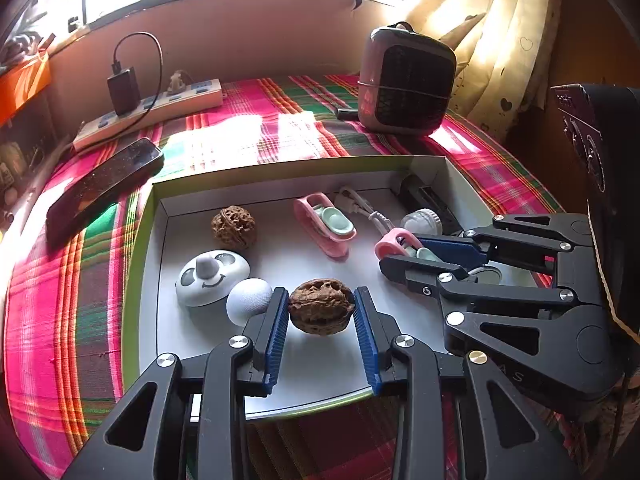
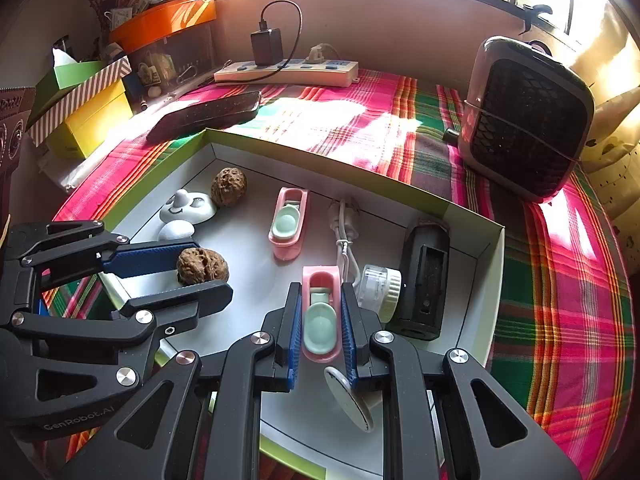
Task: Organize objects
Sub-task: 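Lower the walnut and pink clip toward the box floor with both grippers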
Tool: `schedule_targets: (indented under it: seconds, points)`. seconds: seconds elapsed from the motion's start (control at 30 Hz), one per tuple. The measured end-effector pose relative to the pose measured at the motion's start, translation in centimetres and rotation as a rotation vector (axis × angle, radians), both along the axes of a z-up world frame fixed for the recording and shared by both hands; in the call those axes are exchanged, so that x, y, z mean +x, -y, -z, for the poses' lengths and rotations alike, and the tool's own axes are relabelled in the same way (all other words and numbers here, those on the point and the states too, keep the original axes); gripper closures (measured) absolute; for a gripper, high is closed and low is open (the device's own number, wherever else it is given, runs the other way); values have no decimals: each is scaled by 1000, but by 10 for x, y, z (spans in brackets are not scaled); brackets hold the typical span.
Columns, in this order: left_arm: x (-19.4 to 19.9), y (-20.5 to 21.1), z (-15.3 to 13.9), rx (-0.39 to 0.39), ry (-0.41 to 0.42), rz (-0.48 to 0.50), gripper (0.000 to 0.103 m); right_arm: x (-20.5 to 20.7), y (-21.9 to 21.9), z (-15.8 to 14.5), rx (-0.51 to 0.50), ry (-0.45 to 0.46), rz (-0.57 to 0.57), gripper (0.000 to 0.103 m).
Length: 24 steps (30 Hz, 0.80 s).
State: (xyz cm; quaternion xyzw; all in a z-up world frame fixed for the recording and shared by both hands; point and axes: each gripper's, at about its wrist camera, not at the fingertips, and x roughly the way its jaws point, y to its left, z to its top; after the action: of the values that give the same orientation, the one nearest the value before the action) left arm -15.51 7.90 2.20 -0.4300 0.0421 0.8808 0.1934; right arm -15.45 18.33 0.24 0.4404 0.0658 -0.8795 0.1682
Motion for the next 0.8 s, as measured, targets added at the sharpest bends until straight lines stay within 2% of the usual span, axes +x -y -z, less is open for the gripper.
schedule_targets:
  seconds: [0.23, 0.8]
  points:
    - [-3, -2, 6, -4, 25, 1, 72, 0, -3, 1, -5, -1, 1, 85]
    - [-4, -2, 7, 0, 27, -4, 72, 1, -3, 0, -4, -5, 5, 85]
